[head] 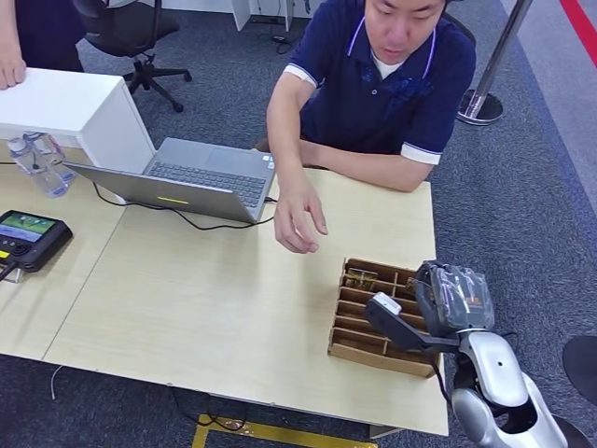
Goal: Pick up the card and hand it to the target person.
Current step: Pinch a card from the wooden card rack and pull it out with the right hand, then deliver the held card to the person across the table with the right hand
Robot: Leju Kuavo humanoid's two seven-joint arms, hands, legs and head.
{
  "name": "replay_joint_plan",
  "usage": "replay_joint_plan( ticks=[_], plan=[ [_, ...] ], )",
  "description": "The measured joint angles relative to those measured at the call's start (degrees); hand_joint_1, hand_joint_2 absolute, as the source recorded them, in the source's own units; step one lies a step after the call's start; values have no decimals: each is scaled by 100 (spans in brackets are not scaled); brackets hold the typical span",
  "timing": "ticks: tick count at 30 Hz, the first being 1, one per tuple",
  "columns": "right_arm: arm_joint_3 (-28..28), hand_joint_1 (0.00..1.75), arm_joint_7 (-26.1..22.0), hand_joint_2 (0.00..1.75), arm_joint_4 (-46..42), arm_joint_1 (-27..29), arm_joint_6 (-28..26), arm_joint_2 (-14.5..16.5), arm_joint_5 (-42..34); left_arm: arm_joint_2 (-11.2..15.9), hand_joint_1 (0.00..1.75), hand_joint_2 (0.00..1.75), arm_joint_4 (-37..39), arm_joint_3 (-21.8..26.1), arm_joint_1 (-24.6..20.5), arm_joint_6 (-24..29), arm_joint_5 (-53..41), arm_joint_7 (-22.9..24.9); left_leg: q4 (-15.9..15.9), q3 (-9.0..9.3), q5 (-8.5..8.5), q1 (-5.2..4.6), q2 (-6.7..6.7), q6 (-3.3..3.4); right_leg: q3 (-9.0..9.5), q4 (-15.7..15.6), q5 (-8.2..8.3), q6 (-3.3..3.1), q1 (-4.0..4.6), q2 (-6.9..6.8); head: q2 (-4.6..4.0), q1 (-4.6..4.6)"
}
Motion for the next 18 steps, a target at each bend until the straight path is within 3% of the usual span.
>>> replay_joint_plan(
  ticks=[6,15,18],
  plan=[
    [-334,155,-96,175,-136,-482,196,3,-326,2,0,175,0,2,-3,7,-15,-5,1,3,1,-1,1,0,0,0,2,0,-1,1,0,0],
    [-961,155,-609,175,-151,-880,675,-74,-1611,3,0,175,0,2,-4,-15,-102,-4,1,1,0,-1,0,0,-4,0,2,-1,0,1,0,-1],
    [-1132,155,-1014,175,-94,-927,905,-93,-2447,8,0,175,0,1,-5,-39,-144,-4,1,-2,0,0,-1,0,-5,0,2,-2,0,-1,0,-1]
  ],
)
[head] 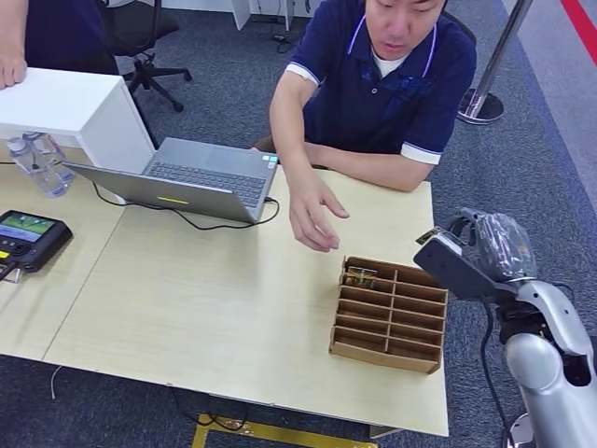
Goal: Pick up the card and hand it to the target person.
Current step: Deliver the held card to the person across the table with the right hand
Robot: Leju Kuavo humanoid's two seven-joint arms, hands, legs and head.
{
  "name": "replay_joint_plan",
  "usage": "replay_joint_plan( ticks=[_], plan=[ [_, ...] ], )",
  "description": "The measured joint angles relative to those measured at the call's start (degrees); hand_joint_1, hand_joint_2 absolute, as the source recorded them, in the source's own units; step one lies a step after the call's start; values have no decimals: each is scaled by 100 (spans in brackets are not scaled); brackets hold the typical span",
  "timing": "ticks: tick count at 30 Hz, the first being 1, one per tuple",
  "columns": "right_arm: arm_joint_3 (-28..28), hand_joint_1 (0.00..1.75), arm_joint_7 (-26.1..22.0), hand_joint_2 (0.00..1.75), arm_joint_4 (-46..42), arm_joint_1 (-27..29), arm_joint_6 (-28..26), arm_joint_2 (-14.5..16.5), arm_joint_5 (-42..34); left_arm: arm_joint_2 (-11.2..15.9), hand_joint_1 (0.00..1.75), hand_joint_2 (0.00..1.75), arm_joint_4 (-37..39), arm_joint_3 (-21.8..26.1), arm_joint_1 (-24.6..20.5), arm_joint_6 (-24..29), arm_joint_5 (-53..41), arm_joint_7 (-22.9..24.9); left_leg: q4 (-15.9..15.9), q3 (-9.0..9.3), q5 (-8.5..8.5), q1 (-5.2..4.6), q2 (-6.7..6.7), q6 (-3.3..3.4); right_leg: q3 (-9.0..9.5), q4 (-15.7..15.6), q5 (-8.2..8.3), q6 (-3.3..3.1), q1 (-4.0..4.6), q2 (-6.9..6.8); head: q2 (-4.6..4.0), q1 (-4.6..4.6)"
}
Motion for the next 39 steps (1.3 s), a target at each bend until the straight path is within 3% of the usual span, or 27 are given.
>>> replay_joint_plan(
  ticks=[4,11,28,39],
  plan=[
    [-365,155,-794,175,360,-154,315,10,-1395,15,0,175,0,-3,-4,-34,-76,-2,0,1,0,0,0,0,3,0,1,1,0,0,0,1],
    [-593,155,-1495,175,1092,-266,433,186,-2623,39,0,175,0,-3,-10,-56,-139,-8,0,2,1,0,0,0,3,1,1,1,0,1,0,1],
    [-596,155,-1667,175,1530,-310,526,345,-3048,65,0,175,0,-5,-13,-67,-148,3,0,1,1,0,0,0,3,1,1,1,0,1,0,1],
    [-585,155,-1882,175,1831,-365,432,692,-3468,67,0,175,0,-5,-19,-75,-84,54,0,1,1,1,0,0,2,1,1,0,0,0,0,0]
  ],
)
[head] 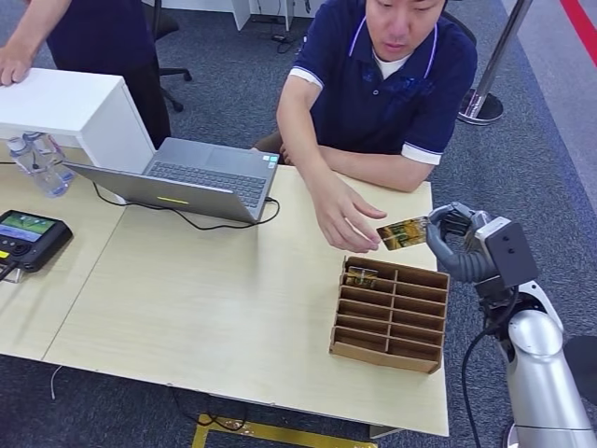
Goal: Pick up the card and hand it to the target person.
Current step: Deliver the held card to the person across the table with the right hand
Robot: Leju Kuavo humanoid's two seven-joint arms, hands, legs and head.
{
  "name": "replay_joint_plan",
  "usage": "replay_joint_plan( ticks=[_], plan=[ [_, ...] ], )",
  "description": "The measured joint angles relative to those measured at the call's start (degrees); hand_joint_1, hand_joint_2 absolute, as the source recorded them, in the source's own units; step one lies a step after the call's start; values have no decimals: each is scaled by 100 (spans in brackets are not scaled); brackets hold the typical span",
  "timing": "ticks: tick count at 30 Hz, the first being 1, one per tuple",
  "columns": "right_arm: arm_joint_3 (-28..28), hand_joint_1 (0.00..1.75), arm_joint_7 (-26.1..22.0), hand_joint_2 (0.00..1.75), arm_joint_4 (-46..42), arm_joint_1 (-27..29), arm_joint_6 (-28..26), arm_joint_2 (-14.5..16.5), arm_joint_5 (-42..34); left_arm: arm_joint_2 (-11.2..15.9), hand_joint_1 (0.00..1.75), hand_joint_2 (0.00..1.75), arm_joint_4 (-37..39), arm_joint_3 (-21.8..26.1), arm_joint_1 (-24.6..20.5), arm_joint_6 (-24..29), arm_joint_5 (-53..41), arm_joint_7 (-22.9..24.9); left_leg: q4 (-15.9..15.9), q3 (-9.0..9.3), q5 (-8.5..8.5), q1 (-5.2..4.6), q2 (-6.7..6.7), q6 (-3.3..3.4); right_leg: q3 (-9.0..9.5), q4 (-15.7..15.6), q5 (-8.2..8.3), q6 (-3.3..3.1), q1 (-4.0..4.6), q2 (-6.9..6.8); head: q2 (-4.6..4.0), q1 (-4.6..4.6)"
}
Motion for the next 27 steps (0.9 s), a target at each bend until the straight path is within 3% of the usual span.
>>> replay_joint_plan(
  ticks=[15,16,19,20,27],
  plan=[
    [-1,155,-31,175,221,86,-19,156,-70,2,0,175,0,2,-2,-8,56,16,0,1,0,0,1,0,0,0,0,0,0,1,0,1],
    [0,117,-33,175,230,97,-21,167,-70,2,0,131,0,2,-3,-8,57,17,0,1,0,0,1,0,0,0,0,0,0,1,0,1],
    [1,0,-34,175,240,136,-21,200,-68,2,0,131,0,2,-3,-8,58,24,0,1,0,0,1,0,0,0,0,0,0,0,0,0],
    [1,0,-33,175,240,145,-21,207,-65,2,0,175,0,2,-3,-8,58,31,0,1,0,0,1,0,0,0,0,0,0,0,0,0],
    [-4,0,-1,175,240,172,-21,241,-44,2,0,175,0,2,-3,4,48,62,0,1,0,0,1,0,-1,0,0,0,0,1,0,0]
  ],
)
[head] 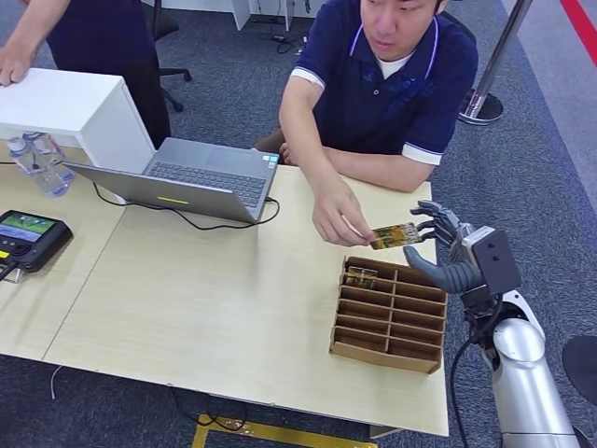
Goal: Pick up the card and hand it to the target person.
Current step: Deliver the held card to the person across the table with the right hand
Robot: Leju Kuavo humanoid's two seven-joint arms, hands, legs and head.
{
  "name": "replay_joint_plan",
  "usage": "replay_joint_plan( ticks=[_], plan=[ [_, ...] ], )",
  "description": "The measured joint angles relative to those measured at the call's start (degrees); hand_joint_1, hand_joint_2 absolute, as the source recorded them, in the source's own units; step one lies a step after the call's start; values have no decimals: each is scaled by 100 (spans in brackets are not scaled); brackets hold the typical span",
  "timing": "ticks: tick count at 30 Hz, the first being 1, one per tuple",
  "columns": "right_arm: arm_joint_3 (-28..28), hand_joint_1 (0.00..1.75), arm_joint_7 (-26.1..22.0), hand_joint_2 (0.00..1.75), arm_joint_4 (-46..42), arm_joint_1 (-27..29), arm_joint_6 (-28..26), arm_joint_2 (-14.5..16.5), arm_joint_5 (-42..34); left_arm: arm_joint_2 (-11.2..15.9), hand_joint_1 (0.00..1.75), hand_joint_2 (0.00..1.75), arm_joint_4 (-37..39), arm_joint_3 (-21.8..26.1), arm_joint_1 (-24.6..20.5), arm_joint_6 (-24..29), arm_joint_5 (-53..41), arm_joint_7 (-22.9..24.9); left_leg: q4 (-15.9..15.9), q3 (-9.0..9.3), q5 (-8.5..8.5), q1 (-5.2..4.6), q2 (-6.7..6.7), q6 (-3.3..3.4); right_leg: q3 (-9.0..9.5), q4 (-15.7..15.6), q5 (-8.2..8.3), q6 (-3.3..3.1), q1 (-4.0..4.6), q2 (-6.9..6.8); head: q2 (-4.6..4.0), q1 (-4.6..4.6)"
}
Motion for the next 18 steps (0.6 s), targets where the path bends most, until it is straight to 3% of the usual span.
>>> replay_joint_plan(
  ticks=[12,14,16,18],
  plan=[
    [-2,0,11,175,0,40,22,4,40,1,0,175,0,0,0,5,-11,13,0,0,0,0,0,0,0,0,0,0,0,0,0,1],
    [-2,7,11,175,0,41,23,4,51,2,0,87,0,0,0,5,-11,14,0,0,0,0,0,0,0,0,0,0,0,0,0,1],
    [-3,59,11,175,0,43,22,4,58,2,0,0,0,0,0,5,-12,10,0,1,0,0,0,0,0,0,0,0,0,0,0,1],
    [-7,109,8,175,-1,48,10,4,56,3,0,0,0,0,0,20,-11,5,0,1,0,0,0,0,0,0,0,0,0,0,0,1]
  ],
)
